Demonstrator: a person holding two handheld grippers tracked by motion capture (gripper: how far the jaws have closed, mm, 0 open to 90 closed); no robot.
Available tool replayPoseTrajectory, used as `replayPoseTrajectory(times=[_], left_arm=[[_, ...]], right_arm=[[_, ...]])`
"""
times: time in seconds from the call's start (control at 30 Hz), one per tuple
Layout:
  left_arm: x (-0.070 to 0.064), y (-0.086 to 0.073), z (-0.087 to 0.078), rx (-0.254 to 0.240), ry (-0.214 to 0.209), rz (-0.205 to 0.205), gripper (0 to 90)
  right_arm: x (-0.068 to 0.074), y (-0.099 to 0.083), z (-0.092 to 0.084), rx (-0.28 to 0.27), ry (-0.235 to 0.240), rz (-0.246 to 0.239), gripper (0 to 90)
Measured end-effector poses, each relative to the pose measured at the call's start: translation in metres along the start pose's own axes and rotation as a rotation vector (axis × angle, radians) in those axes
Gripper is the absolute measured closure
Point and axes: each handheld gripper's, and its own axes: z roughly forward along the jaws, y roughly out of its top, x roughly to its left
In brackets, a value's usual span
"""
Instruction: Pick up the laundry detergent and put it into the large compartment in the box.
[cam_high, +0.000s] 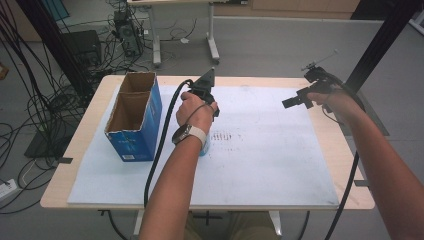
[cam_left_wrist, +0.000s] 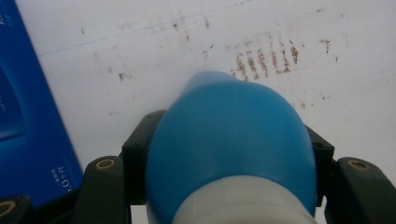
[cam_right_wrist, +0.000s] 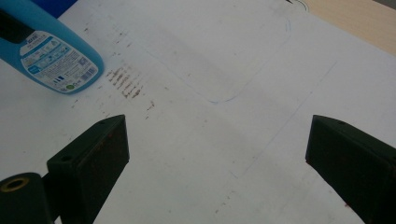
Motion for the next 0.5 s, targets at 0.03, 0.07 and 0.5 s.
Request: replayPoseTrajectory(times=[0.03, 0.07, 0.5], left_arm=[[0.0002, 0.0001, 0.0000, 0.000, -0.001, 0.001, 39.4], [0.0004, -0.0001, -0.0001, 0.000, -0.002, 0.000, 39.4], [0.0080, -0.0033, -0.0075, -0.001, 0.017, 0.001, 39.4]], right_arm=[[-0.0002, 0.0000, 0.0001, -0.002, 0.000, -0.002, 6.0], [-0.0003, 0.0000, 0.0001, -0.002, 0.000, -0.001, 6.0], [-0.0009, -0.0003, 0.0016, 0.001, 0.000, 0.001, 5.9]])
